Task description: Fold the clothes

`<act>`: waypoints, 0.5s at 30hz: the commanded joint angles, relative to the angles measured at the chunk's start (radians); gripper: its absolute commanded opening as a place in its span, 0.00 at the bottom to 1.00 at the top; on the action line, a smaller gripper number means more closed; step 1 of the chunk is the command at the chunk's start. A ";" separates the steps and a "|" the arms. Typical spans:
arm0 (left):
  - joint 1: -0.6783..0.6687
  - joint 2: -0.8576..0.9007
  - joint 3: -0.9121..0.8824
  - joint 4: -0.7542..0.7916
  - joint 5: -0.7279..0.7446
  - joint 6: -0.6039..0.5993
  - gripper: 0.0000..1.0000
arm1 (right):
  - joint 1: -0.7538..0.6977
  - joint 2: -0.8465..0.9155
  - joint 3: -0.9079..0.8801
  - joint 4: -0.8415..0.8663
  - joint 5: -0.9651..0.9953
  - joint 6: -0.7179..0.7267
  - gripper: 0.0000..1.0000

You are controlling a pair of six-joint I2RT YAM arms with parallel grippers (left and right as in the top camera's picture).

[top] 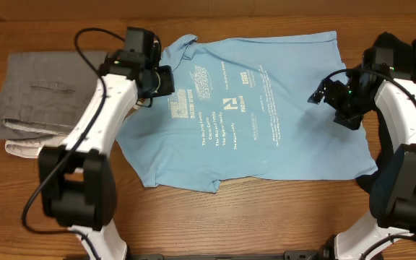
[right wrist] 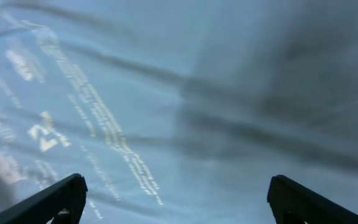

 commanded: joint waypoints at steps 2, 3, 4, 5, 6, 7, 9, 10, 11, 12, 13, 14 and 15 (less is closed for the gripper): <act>-0.023 0.073 0.034 0.114 0.042 -0.005 0.17 | 0.028 0.000 0.017 0.043 -0.103 0.005 1.00; -0.027 0.094 0.034 0.150 0.038 -0.004 0.21 | 0.038 0.000 0.017 0.050 -0.103 0.005 1.00; -0.031 0.113 0.034 0.182 0.030 0.001 0.24 | 0.048 0.000 0.017 0.058 -0.103 0.005 1.00; -0.034 0.128 0.034 0.206 0.018 0.006 0.25 | 0.053 0.000 0.017 0.064 -0.103 0.005 1.00; -0.037 0.143 0.034 0.230 -0.003 0.012 0.28 | 0.060 0.000 0.017 0.069 -0.103 0.004 1.00; -0.040 0.155 0.034 0.248 -0.025 0.015 0.30 | 0.064 0.000 0.017 0.071 -0.103 0.004 1.00; -0.043 0.179 0.034 0.285 -0.075 0.034 0.34 | 0.065 0.000 0.017 0.073 -0.103 0.004 1.00; -0.043 0.190 0.034 0.298 -0.092 0.037 0.37 | 0.065 0.000 0.017 0.073 -0.103 0.004 1.00; -0.043 0.201 0.034 0.311 -0.109 0.037 0.38 | 0.065 0.000 0.017 0.073 -0.102 0.004 1.00; -0.041 0.212 0.034 0.330 -0.125 0.037 0.38 | 0.065 0.000 0.017 0.073 -0.100 0.004 1.00; -0.039 0.224 0.034 0.348 -0.135 0.037 0.40 | 0.065 0.000 0.017 0.073 -0.100 0.004 1.00; -0.035 0.228 0.034 0.359 -0.135 0.037 0.41 | 0.065 0.000 0.017 0.073 -0.099 0.004 1.00; -0.030 0.235 0.034 0.375 -0.134 0.030 0.42 | 0.065 0.000 0.017 0.073 -0.100 0.004 1.00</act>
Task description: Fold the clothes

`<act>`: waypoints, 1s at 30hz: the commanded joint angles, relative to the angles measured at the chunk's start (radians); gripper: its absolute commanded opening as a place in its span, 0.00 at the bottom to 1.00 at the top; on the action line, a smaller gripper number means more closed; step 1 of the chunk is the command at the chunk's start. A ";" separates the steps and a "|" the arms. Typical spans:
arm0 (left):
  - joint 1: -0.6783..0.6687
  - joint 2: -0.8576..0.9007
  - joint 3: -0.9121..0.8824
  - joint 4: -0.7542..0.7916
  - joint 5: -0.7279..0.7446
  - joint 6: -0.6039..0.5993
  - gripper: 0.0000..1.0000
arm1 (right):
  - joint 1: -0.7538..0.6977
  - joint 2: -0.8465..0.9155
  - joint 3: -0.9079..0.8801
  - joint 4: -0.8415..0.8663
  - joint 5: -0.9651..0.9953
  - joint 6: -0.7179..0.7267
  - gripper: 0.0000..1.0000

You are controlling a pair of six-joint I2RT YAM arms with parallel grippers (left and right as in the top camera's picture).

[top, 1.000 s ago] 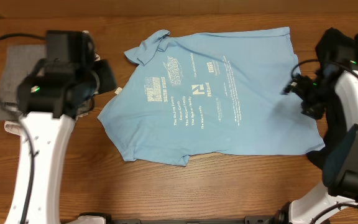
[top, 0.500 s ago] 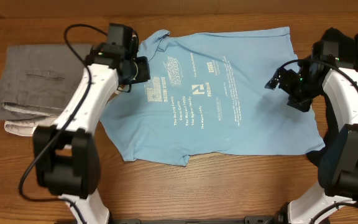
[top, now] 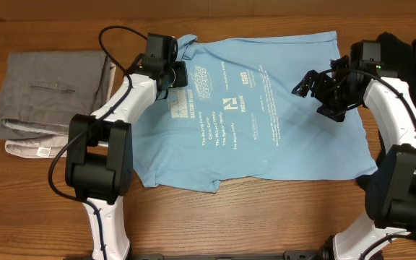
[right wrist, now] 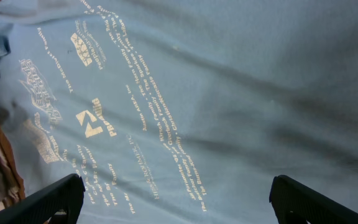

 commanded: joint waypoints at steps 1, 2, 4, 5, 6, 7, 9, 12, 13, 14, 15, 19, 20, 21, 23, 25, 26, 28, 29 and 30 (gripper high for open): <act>0.016 0.027 0.024 0.042 -0.055 0.001 0.43 | -0.004 0.000 0.017 0.004 -0.009 0.000 1.00; 0.021 0.029 0.024 0.053 -0.055 -0.013 0.43 | -0.004 0.000 0.017 0.004 -0.009 0.000 1.00; 0.034 0.027 0.025 0.076 -0.048 -0.020 0.43 | -0.004 0.000 0.017 0.004 -0.009 0.000 1.00; 0.039 0.027 0.028 0.080 -0.046 -0.022 0.43 | -0.004 0.000 0.017 0.004 -0.009 0.000 1.00; 0.045 0.027 0.032 0.080 -0.044 -0.022 0.43 | -0.004 0.000 0.017 0.004 -0.009 0.000 1.00; 0.051 0.027 0.036 0.080 -0.039 -0.023 0.43 | -0.004 0.000 0.017 0.004 -0.009 0.000 1.00; 0.062 0.027 0.041 0.073 -0.028 -0.022 0.43 | -0.004 0.000 0.017 0.004 -0.009 0.000 1.00; 0.079 0.027 0.042 0.057 -0.028 -0.023 0.44 | -0.004 0.000 0.017 0.004 -0.009 0.000 1.00; 0.084 0.028 0.042 0.055 -0.028 -0.023 0.44 | -0.004 0.000 0.017 0.004 -0.009 0.000 1.00; 0.089 0.028 0.042 0.055 -0.028 -0.023 0.44 | -0.004 0.000 0.017 0.004 -0.009 0.000 1.00; 0.093 0.028 0.042 0.055 -0.028 -0.024 0.44 | -0.004 0.000 0.017 0.004 -0.009 0.000 1.00; 0.097 0.032 0.041 0.056 0.010 -0.056 0.44 | -0.004 0.000 0.017 0.004 -0.009 0.000 1.00; 0.097 0.035 0.041 0.056 0.017 -0.062 0.44 | -0.004 0.000 0.017 0.004 -0.009 0.000 1.00; 0.096 0.039 0.041 0.060 0.017 -0.068 0.44 | -0.004 0.000 0.017 0.004 -0.009 0.000 1.00; 0.097 0.048 0.041 0.072 0.017 -0.092 0.44 | -0.004 0.000 0.017 0.004 -0.009 0.000 1.00; 0.097 0.061 0.041 0.082 0.018 -0.118 0.44 | -0.004 0.000 0.017 0.004 -0.009 0.000 1.00; 0.097 0.069 0.041 0.090 0.022 -0.131 0.44 | -0.004 0.000 0.017 0.004 -0.009 0.000 1.00; 0.096 0.089 0.041 0.102 0.031 -0.144 0.44 | -0.004 0.000 0.017 0.004 -0.009 0.000 1.00; 0.097 0.098 0.041 0.105 0.036 -0.151 0.44 | -0.004 0.000 0.017 0.004 -0.009 0.000 1.00; 0.097 0.107 0.041 0.108 0.037 -0.159 0.43 | -0.004 0.000 0.017 0.004 -0.009 0.000 1.00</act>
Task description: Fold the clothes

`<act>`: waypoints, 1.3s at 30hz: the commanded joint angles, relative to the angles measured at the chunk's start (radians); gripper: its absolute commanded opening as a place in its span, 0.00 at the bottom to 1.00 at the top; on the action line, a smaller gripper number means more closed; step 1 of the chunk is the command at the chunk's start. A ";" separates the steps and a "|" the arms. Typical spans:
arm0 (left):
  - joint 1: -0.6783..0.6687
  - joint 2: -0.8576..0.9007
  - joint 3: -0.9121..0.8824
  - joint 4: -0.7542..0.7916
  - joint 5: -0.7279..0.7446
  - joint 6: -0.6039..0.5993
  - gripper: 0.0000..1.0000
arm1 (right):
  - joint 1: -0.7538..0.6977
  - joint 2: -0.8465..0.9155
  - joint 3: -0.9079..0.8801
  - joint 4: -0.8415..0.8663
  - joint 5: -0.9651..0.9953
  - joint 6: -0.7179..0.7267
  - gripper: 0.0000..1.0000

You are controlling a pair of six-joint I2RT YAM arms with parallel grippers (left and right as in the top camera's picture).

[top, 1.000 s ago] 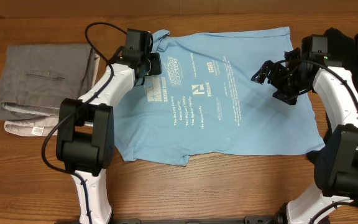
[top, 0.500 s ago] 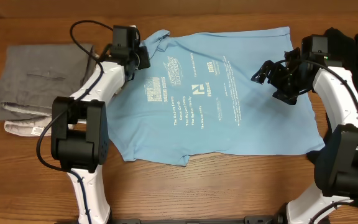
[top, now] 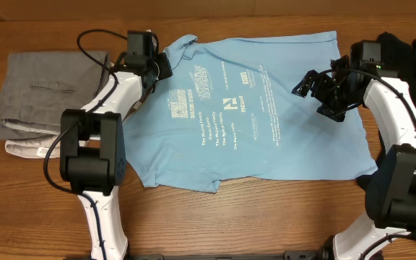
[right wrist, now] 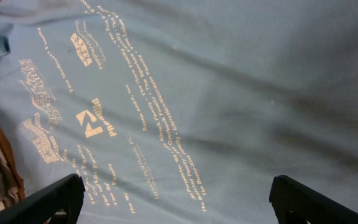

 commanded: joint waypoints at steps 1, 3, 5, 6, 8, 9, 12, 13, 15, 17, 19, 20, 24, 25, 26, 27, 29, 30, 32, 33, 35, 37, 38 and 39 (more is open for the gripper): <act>-0.001 0.051 0.020 0.010 0.031 -0.059 0.43 | -0.004 0.000 0.017 0.005 -0.009 0.000 1.00; -0.001 0.054 0.020 0.023 0.034 -0.061 0.42 | -0.004 0.000 0.017 0.005 -0.009 0.000 1.00; -0.001 0.046 0.024 0.037 0.043 -0.061 0.36 | -0.004 0.000 0.017 0.005 -0.009 0.000 1.00; -0.001 0.042 0.033 0.037 0.050 -0.061 0.33 | -0.004 0.000 0.017 0.005 -0.009 0.000 1.00; -0.001 0.039 0.057 0.027 0.065 -0.060 0.30 | -0.004 0.000 0.017 0.005 -0.009 0.000 1.00; 0.000 0.035 0.077 0.014 0.065 -0.057 0.29 | -0.004 0.000 0.017 0.005 -0.009 0.000 1.00; 0.000 0.029 0.145 -0.034 0.064 -0.026 0.29 | -0.004 0.000 0.017 0.005 -0.009 0.000 1.00; 0.000 0.029 0.165 -0.052 0.064 -0.022 0.29 | -0.004 0.000 0.017 0.005 -0.009 0.000 1.00; -0.001 0.029 0.182 -0.065 0.064 -0.010 0.29 | -0.004 0.000 0.017 0.005 -0.009 0.000 1.00; -0.001 0.029 0.184 -0.069 0.064 -0.011 0.28 | -0.004 0.000 0.017 0.005 -0.009 0.000 1.00; -0.001 0.030 0.184 -0.079 0.058 -0.011 0.28 | -0.004 0.000 0.017 0.005 -0.009 0.000 1.00; -0.001 0.030 0.184 -0.085 0.055 -0.011 0.28 | -0.004 0.000 0.017 0.005 -0.009 0.000 1.00; -0.001 0.030 0.184 -0.134 0.052 -0.011 0.34 | -0.004 0.000 0.017 0.005 -0.009 0.000 1.00; -0.001 0.032 0.184 -0.152 0.047 -0.011 0.34 | -0.004 0.000 0.017 0.005 -0.009 0.000 1.00; -0.001 0.037 0.183 -0.165 0.038 -0.012 0.34 | -0.004 0.000 0.017 0.005 -0.009 0.000 1.00; -0.003 0.039 0.181 -0.172 0.029 -0.011 0.34 | -0.004 0.000 0.017 0.005 -0.009 0.000 1.00; -0.005 0.048 0.177 -0.181 0.011 -0.012 0.36 | -0.004 0.000 0.017 0.005 -0.009 0.000 1.00; -0.005 0.054 0.177 -0.184 0.006 -0.012 0.36 | -0.004 0.000 0.017 0.005 -0.009 0.000 1.00; -0.005 0.060 0.176 -0.183 0.007 -0.012 0.38 | -0.004 0.000 0.017 0.005 -0.009 0.000 1.00; -0.005 0.061 0.176 -0.180 0.007 -0.012 0.38 | -0.004 0.000 0.017 0.005 -0.009 0.000 1.00; -0.005 0.061 0.176 -0.175 0.007 -0.013 0.39 | -0.004 0.000 0.017 0.005 -0.009 0.000 1.00; -0.005 0.061 0.176 -0.176 0.007 -0.013 0.38 | -0.004 0.000 0.017 0.005 -0.009 0.000 1.00; -0.007 0.064 0.176 -0.180 0.006 -0.012 0.39 | -0.004 0.000 0.017 0.005 -0.009 0.000 1.00; -0.009 0.065 0.176 -0.181 0.006 -0.012 0.39 | -0.004 0.000 0.017 0.005 -0.009 0.000 1.00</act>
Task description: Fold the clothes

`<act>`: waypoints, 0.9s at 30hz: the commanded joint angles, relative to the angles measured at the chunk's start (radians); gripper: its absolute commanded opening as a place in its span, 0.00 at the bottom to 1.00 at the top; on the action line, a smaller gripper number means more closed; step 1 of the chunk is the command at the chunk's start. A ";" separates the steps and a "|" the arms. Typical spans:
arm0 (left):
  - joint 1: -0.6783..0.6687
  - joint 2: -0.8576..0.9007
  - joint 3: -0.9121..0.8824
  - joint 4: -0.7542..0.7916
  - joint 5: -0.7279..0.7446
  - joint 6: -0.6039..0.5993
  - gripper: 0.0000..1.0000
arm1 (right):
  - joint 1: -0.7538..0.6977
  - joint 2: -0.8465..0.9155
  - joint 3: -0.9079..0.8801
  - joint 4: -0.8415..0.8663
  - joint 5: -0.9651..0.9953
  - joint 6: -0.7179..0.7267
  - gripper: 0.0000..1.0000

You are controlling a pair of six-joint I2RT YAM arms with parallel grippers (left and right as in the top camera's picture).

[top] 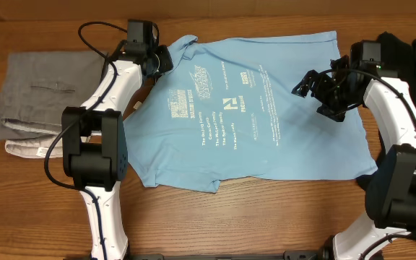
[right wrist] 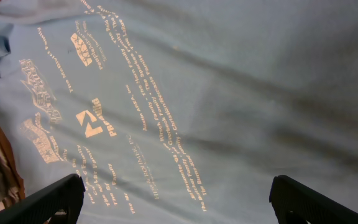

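Observation:
A light blue T-shirt lies spread flat on the wooden table, its white printed text facing up. My left gripper sits at the shirt's far left corner, by the sleeve and collar. Its fingers are too small and dark in the overhead view to read. My right gripper hovers over the right half of the shirt. In the right wrist view the right gripper is open wide, with only blue cloth beneath and nothing between its fingertips.
A stack of folded grey clothes lies at the left, with a white item under its near edge. Dark garments are piled at the far right. Bare wood runs along the table's front.
My left gripper has shifted slightly toward the table's far edge, at the sleeve corner. A little more brown table shows past the shirt's edge there. The right gripper has not moved.
First my left gripper was at the left sleeve and my right gripper was low over the shirt's right edge. Then the left was nearer the collar and the right was higher and further in, staying open. Since then the left has moved out to the sleeve corner.

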 commanded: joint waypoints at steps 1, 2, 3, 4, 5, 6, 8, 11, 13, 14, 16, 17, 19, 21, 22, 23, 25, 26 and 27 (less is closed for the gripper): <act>-0.010 0.022 0.006 -0.001 -0.015 0.015 0.38 | -0.004 0.000 0.017 0.005 -0.009 0.000 1.00; -0.013 0.023 0.005 -0.002 -0.016 0.015 0.38 | -0.004 0.000 0.017 0.005 -0.009 0.000 1.00; -0.014 0.023 0.004 -0.002 -0.017 0.015 0.37 | -0.004 0.000 0.017 0.005 -0.009 0.000 1.00; -0.014 0.023 0.003 -0.002 -0.018 0.015 0.36 | -0.004 0.000 0.017 0.005 -0.009 0.000 1.00; -0.015 0.023 0.003 -0.003 -0.018 0.015 0.36 | -0.004 0.000 0.017 0.005 -0.009 0.000 1.00; -0.015 0.023 0.002 -0.003 -0.018 0.015 0.36 | -0.004 0.000 0.017 0.005 -0.009 0.000 1.00; -0.015 0.023 0.001 -0.007 -0.019 0.015 0.36 | -0.004 0.000 0.017 0.005 -0.009 0.000 1.00; -0.016 0.023 0.001 -0.020 -0.019 0.015 0.36 | -0.004 0.000 0.017 0.005 -0.009 0.000 1.00; -0.016 0.023 0.001 -0.029 -0.024 0.015 0.36 | -0.004 0.000 0.017 0.005 -0.009 0.000 1.00; -0.016 0.023 0.000 -0.034 -0.035 0.015 0.37 | -0.004 0.000 0.017 0.005 -0.009 0.000 1.00; -0.016 0.023 0.000 -0.037 -0.060 0.016 0.38 | -0.004 0.000 0.017 0.005 -0.009 0.000 1.00; -0.016 0.023 0.000 -0.036 -0.071 0.015 0.38 | -0.004 0.000 0.017 0.005 -0.009 0.000 1.00; -0.016 0.023 0.000 -0.035 -0.071 0.015 0.38 | -0.004 0.000 0.017 0.005 -0.009 0.000 1.00; -0.016 0.023 0.000 -0.038 -0.071 0.015 0.38 | -0.004 0.000 0.017 0.005 -0.009 0.000 1.00; -0.017 0.024 0.000 -0.040 -0.071 0.015 0.39 | -0.004 0.000 0.017 0.005 -0.009 0.000 1.00; -0.018 0.025 0.000 -0.041 -0.071 0.015 0.39 | -0.004 0.000 0.017 0.005 -0.009 0.000 1.00; -0.023 0.031 0.000 -0.041 -0.071 0.015 0.40 | -0.004 0.000 0.017 0.005 -0.009 0.000 1.00; -0.025 0.035 0.000 -0.041 -0.071 0.015 0.40 | -0.004 0.000 0.017 0.005 -0.009 0.000 1.00; -0.028 0.042 0.000 -0.041 -0.071 0.015 0.40 | -0.004 0.000 0.017 0.005 -0.009 0.000 1.00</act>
